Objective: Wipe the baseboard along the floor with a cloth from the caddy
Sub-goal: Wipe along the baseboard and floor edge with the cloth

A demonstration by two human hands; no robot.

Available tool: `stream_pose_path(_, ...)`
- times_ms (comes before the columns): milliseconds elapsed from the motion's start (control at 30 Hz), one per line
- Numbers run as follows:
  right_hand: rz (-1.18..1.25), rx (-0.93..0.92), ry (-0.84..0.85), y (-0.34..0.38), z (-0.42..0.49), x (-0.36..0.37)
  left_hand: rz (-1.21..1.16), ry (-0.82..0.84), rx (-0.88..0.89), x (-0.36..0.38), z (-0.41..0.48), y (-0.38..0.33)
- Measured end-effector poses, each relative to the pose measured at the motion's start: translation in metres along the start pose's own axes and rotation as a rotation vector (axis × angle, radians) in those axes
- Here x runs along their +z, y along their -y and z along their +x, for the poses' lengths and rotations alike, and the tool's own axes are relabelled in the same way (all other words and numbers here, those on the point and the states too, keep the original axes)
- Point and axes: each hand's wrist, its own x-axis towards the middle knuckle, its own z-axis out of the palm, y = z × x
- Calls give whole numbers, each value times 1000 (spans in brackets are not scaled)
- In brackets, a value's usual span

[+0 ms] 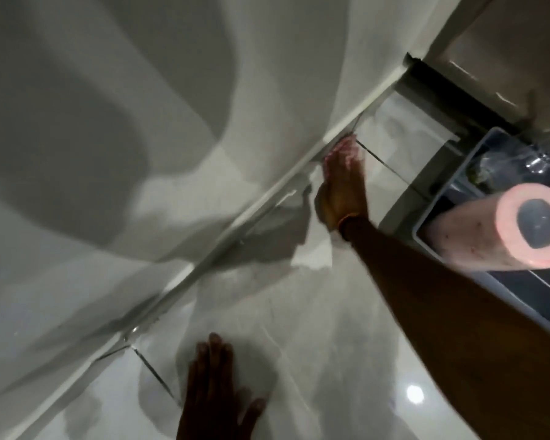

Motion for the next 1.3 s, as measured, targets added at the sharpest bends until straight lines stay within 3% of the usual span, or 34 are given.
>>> stream_pose_path(67, 99, -114, -31, 25, -57, 16, 8, 25, 7, -3, -3, -3)
stream_pose_path(133, 168, -357, -31, 53, -118, 38, 14, 47, 0, -7, -4, -5)
stream_pose_path(200, 183, -548, 77, 77, -163, 48, 21, 74, -5, -11, -5, -6)
stream_pose_path(267, 155, -600, 152, 78, -171, 47, 15, 100, 13, -14, -6, -5)
stream_pose_path(333, 156, -546, 104, 62, -143, 39, -13, 116, 32, -20, -8, -2)
stream_pose_path(433, 88, -223, -3, 19, -60, 17, -79, 107, 16, -26, -9, 1)
stream_pose_path(533, 6, -23, 86, -15, 5, 1, -133, 93, 1, -26, -6, 3)
stream_pose_path(700, 92, 8, -24, 60, -66, 22, -139, 124, 27, -36, -11, 14)
stream_pose_path(767, 136, -100, 32, 101, -127, 39, -110, 157, 52, -40, -12, 17)
stream_pose_path(900, 142, -488, 259, 132, -203, 58, -51, 161, 54, -37, -16, 17)
stream_pose_path(1000, 96, -656, 225, 112, -188, 53, -56, 160, 22, -36, -16, 12)
stream_pose_path(1067, 85, -566, 182, 85, -153, 46, -64, 153, 35, -35, -16, 8)
stream_pose_path(1200, 98, -143, 33, 13, -40, 21, -88, 130, 35, -32, -15, 5)
stream_pose_path(1300, 95, 22, 38, -21, 17, 4, -90, 141, 31, -34, -10, 5)
